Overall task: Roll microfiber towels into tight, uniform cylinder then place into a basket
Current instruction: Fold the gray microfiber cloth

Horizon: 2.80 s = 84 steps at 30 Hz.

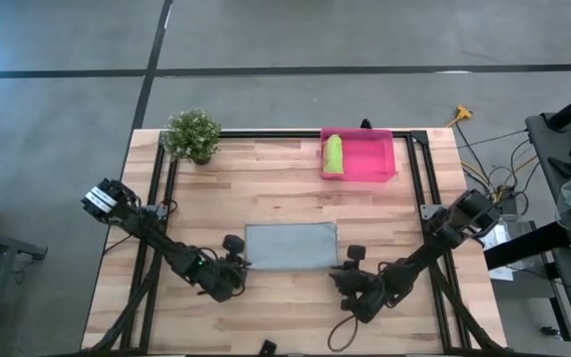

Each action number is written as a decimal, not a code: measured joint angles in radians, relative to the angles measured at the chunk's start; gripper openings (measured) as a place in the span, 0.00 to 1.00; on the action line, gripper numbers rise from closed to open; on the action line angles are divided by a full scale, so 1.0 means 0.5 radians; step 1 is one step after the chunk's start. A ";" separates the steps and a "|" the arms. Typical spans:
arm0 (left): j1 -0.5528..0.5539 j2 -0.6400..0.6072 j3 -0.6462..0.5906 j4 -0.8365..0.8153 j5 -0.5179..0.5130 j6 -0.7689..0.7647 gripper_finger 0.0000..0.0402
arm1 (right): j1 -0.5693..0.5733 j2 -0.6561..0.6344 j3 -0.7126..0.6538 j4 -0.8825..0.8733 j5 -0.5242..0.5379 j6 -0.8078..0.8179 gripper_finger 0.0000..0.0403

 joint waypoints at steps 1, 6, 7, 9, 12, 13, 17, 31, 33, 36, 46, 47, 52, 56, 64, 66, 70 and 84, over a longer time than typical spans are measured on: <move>0.000 0.000 0.012 0.001 0.018 0.000 0.01 | -0.016 0.000 -0.001 -0.035 0.000 0.044 0.20; -0.001 0.000 0.070 0.005 0.058 -0.050 0.00 | -0.109 0.001 -0.019 -0.162 0.000 0.180 0.12; -0.001 0.000 0.077 0.006 0.074 -0.074 0.00 | -0.130 0.002 -0.026 -0.167 -0.002 0.187 0.10; -0.001 0.000 0.083 0.007 0.102 -0.140 0.00 | -0.175 0.001 -0.046 -0.170 -0.032 0.186 0.05; -0.001 0.000 0.084 0.005 0.161 -0.283 0.00 | -0.242 -0.001 -0.075 -0.163 -0.054 0.179 0.03; -0.001 -0.001 0.084 0.007 0.187 -0.325 0.00 | -0.264 -0.002 -0.083 -0.158 -0.054 0.169 0.02; -0.004 0.002 0.082 0.030 0.191 -0.528 0.00 | -0.354 -0.005 -0.109 -0.149 -0.052 0.089 0.02; 0.002 0.315 0.395 0.191 0.329 -0.765 0.00 | -0.741 -0.057 -0.122 -0.009 -0.040 -0.423 0.02; 0.021 0.384 0.480 0.217 0.256 -0.780 0.00 | -0.738 -0.105 -0.121 -0.004 0.039 -0.427 0.02; 0.074 0.473 0.615 0.219 0.195 -0.781 0.00 | -0.718 -0.185 -0.121 -0.010 0.107 -0.401 0.02; 0.177 0.533 0.761 0.219 0.188 -0.750 0.00 | -0.261 -0.390 -0.118 0.347 -0.119 -0.660 0.02; 0.181 0.531 0.768 0.219 0.188 -0.733 0.00 | -0.205 -0.377 -0.118 0.436 -0.120 -0.752 0.03; 0.199 0.525 0.806 0.233 0.196 -0.731 0.00 | -0.030 -0.229 -0.108 0.853 -0.093 -1.122 0.10; 0.201 0.525 0.830 0.235 0.214 -0.732 0.00 | -0.032 -0.082 -0.036 0.972 -0.084 -1.234 0.21; 0.201 0.525 0.839 0.280 0.272 -0.780 0.00 | -0.132 0.268 0.265 0.983 -0.084 -1.443 0.43; 0.201 0.524 0.838 0.284 0.301 -0.780 0.00 | -0.151 0.349 0.362 0.972 -0.084 -1.545 0.45; 0.201 0.524 0.831 0.284 0.354 -0.781 0.00 | -0.184 0.454 0.575 0.779 -0.070 -1.628 0.45; 0.200 0.522 0.819 0.285 0.368 -0.716 0.00 | -0.227 0.468 0.785 0.173 -0.257 -1.359 0.25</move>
